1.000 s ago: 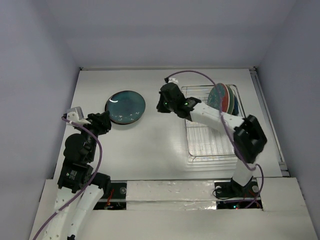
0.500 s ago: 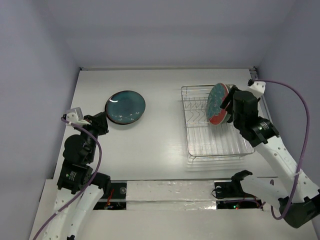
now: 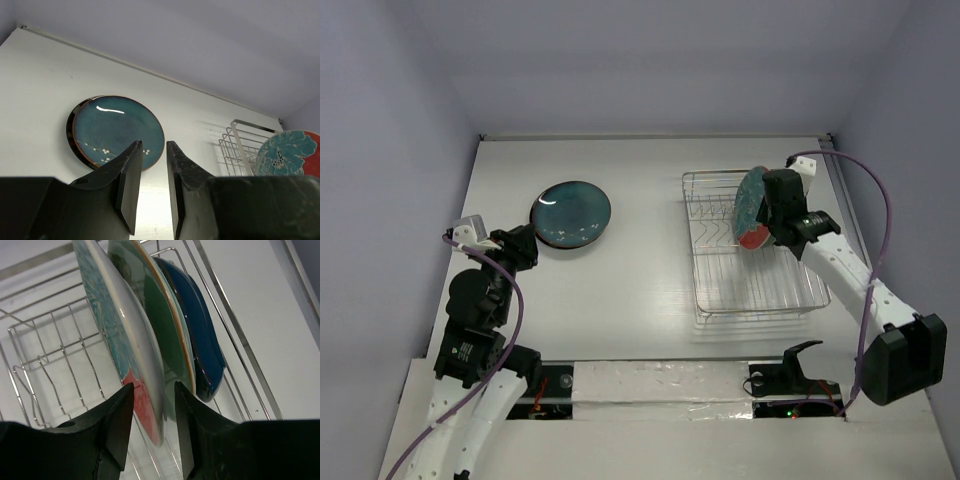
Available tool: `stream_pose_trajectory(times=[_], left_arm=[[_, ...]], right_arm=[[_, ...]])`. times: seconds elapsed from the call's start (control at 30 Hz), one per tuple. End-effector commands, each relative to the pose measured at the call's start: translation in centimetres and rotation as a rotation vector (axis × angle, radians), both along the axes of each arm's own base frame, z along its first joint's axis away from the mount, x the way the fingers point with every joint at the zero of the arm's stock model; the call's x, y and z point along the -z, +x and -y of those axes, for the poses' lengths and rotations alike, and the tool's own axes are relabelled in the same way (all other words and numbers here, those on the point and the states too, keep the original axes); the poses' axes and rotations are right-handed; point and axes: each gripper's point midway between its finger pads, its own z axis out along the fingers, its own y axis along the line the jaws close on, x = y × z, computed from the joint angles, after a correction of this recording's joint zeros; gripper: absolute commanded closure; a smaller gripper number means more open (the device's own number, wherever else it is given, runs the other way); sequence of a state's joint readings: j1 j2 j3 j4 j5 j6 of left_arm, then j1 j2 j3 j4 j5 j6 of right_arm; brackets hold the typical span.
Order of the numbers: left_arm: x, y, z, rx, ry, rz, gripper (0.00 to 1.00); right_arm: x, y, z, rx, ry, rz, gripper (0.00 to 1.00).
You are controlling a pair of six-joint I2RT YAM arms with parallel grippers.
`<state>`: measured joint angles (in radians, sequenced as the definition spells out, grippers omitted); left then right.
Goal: Unload the plates from the dish rack
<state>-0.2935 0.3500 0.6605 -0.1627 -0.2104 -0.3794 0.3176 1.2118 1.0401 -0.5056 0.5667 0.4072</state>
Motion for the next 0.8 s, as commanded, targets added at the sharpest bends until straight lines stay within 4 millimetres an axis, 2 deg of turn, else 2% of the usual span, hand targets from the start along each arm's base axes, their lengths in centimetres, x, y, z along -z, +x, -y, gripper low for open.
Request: stream_pose_trajectory(times=[0.0, 0.17, 0.23, 0.27, 0.3, 0.37, 0.47, 0.6, 0.63, 0.73, 0.77], left_arm=[[-0.7, 0.0, 0.2, 0.007, -0.012, 0.032, 0.77], [-0.8, -0.1, 0.1, 0.007, -0.013, 0.035, 0.75], [-0.7, -0.1, 0.1, 0.007, -0.013, 0.033, 0.75], [-0.7, -0.1, 0.1, 0.007, -0.013, 0.033, 0.75], [-0.7, -0.1, 0.1, 0.007, -0.013, 0.033, 0.75], [-0.7, -0.1, 0.1, 0.007, -0.011, 0.033, 0.75], [-0.8, -0.1, 0.1, 0.007, -0.011, 0.035, 0.74], [-0.7, -0.1, 0.1, 0.007, -0.011, 0.033, 0.73], [-0.7, -0.1, 0.1, 0.007, -0.013, 0.033, 0.73], [-0.7, -0.1, 0.2, 0.007, -0.013, 0.033, 0.72], [-0.7, -0.1, 0.2, 0.007, -0.013, 0.033, 0.72]], right_arm=[[-1.2, 2.2, -0.4, -0.023, 0.008, 0.045, 0.56], [-0.2, 3.5, -0.2, -0.007, -0.044, 0.009, 0.61], [-1.3, 3.5, 0.2, 0.003, -0.061, 0.031, 0.73], [-2.0, 3.5, 0.3, 0.000, -0.065, 0.046, 0.82], [-2.7, 3.4, 0.4, 0.001, -0.067, 0.063, 0.86], [-4.8, 3.0, 0.6, -0.022, -0.084, 0.104, 0.94], [-7.5, 2.4, 0.7, -0.045, -0.086, 0.142, 1.00], [-11.0, 1.7, 0.9, -0.048, -0.081, 0.199, 1.00], [-13.0, 1.4, 0.8, -0.055, -0.063, 0.243, 1.00], [-16.2, 0.8, -0.2, -0.108, 0.008, 0.331, 1.00], [-17.9, 0.2, -0.4, -0.123, 0.038, 0.382, 1.00]])
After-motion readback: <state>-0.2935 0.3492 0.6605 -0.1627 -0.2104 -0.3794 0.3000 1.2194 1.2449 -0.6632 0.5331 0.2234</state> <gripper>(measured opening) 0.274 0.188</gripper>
